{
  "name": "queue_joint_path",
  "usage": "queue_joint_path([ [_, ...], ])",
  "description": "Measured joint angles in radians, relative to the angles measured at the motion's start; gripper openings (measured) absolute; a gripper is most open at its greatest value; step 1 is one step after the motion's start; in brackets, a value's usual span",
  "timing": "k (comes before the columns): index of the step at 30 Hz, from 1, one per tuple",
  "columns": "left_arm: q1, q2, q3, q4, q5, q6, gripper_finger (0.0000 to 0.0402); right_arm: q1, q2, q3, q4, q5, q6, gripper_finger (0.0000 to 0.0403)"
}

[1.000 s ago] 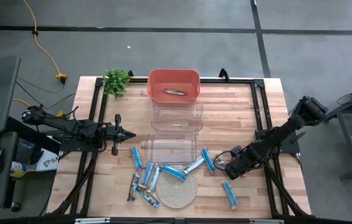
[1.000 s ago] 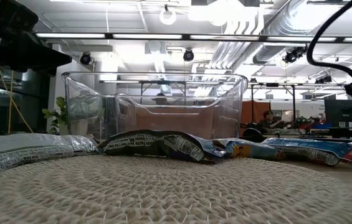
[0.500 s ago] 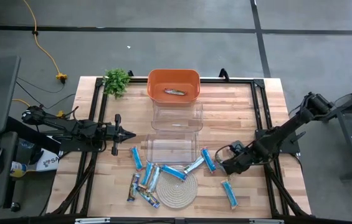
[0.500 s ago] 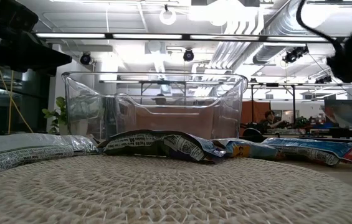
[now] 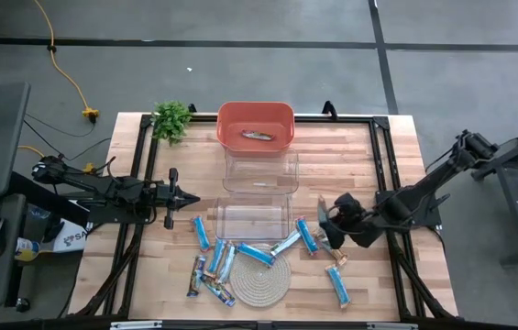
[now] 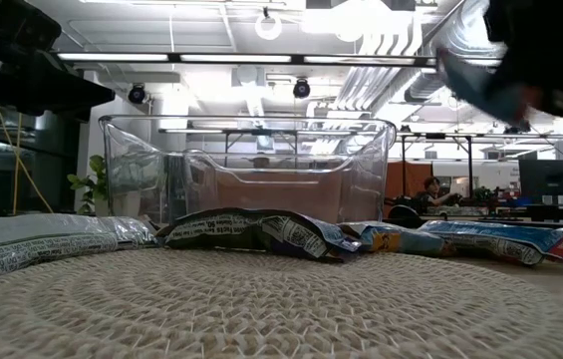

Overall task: Pick and place Granola Bars by type
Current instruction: Put the red granola bar into the orange bin

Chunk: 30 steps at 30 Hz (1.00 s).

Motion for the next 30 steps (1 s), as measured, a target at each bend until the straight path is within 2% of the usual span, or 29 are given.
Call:
queue_joint_path([
  [4, 0.000, 0.000, 0.000, 0.000, 0.000, 0.000, 0.0007, -0.006, -0.013, 0.000, 0.178, 0.131, -0.226, 0.0057],
  [8, 0.000, 0.000, 0.000, 0.000, 0.000, 0.000, 0.0007, -0.050, -0.013, 0.000, 0.379, 0.190, -0.437, 0.0057],
  [14, 0.000, 0.000, 0.000, 0.000, 0.000, 0.000, 0.0007, -0.166, -0.013, 0.000, 0.704, 0.193, -0.756, 0.0057],
  [19, 0.000, 0.000, 0.000, 0.000, 0.000, 0.000, 0.0007, -0.273, -0.013, 0.001, 0.928, 0.140, -0.964, 0.0057],
  [25, 0.000, 0.000, 0.000, 0.000, 0.000, 0.000, 0.0007, -0.411, 0.001, 0.126, 0.840, 0.045, -1.065, 0.0057],
  [30, 0.000, 0.000, 0.000, 0.000, 0.000, 0.000, 0.0007, -0.531, 0.065, 0.327, 0.612, -0.048, -1.111, 0.0057],
])
